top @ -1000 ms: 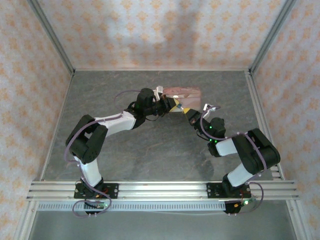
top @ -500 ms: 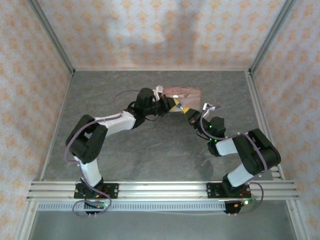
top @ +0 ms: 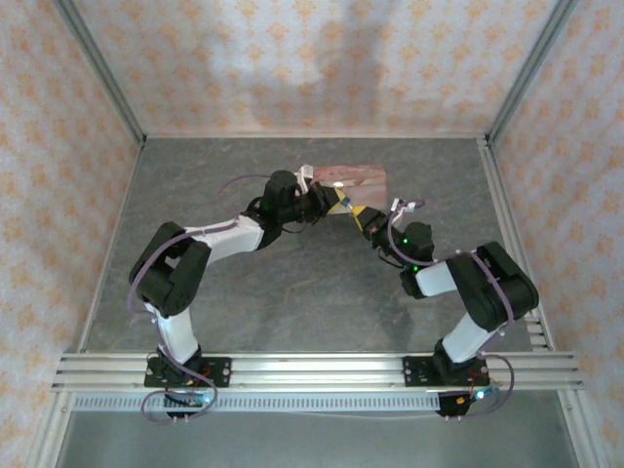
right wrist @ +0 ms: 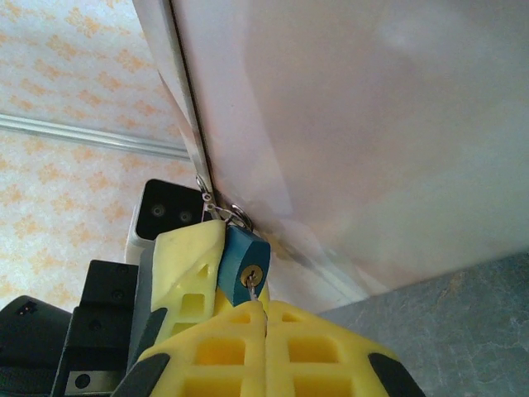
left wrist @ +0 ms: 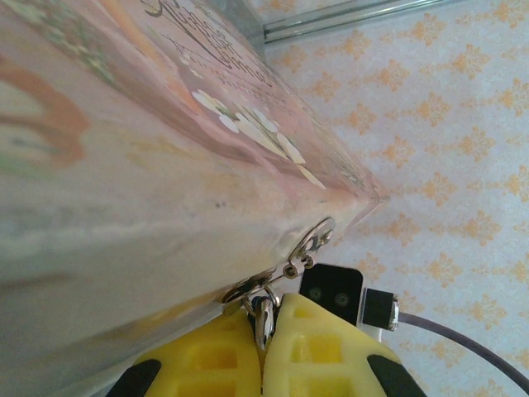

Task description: Unlock the padlock with the key

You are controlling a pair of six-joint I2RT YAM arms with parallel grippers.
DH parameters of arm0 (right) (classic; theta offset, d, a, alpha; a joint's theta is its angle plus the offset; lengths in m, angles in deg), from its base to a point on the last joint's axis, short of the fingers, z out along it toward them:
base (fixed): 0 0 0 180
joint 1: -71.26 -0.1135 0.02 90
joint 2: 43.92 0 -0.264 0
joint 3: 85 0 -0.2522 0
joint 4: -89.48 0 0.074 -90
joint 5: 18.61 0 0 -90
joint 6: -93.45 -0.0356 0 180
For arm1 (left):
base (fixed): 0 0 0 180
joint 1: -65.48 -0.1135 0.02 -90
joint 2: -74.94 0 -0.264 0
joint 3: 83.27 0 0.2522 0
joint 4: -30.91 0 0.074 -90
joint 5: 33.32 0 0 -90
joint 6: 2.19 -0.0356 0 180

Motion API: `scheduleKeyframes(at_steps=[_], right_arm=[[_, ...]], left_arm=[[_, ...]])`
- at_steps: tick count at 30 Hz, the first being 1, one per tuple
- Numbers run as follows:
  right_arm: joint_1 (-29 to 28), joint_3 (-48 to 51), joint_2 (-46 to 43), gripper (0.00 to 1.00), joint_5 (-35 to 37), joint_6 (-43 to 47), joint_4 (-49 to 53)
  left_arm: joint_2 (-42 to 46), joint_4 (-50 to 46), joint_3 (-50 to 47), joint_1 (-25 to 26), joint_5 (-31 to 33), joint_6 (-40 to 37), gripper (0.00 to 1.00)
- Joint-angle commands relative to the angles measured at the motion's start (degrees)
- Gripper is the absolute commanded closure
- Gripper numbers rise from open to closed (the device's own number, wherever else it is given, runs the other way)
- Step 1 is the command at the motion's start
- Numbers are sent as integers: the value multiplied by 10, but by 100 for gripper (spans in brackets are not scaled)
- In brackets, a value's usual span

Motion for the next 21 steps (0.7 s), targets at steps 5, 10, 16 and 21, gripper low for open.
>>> scheduleKeyframes(at_steps=[5, 10, 16, 21], right_arm=[[-18, -30, -23, 100, -22, 101, 26], [-14, -38, -44, 100, -22, 177, 86], [8, -48, -28, 100, -40, 117, 49], [29, -60, 32, 100, -72, 19, -46]], left_arm=[[-8, 28, 2, 23, -78, 13, 100], [-8, 27, 1, 24, -85, 11, 100], [-8, 36, 1, 23, -91, 13, 100], [-9, 41, 4, 23, -96, 14, 100]])
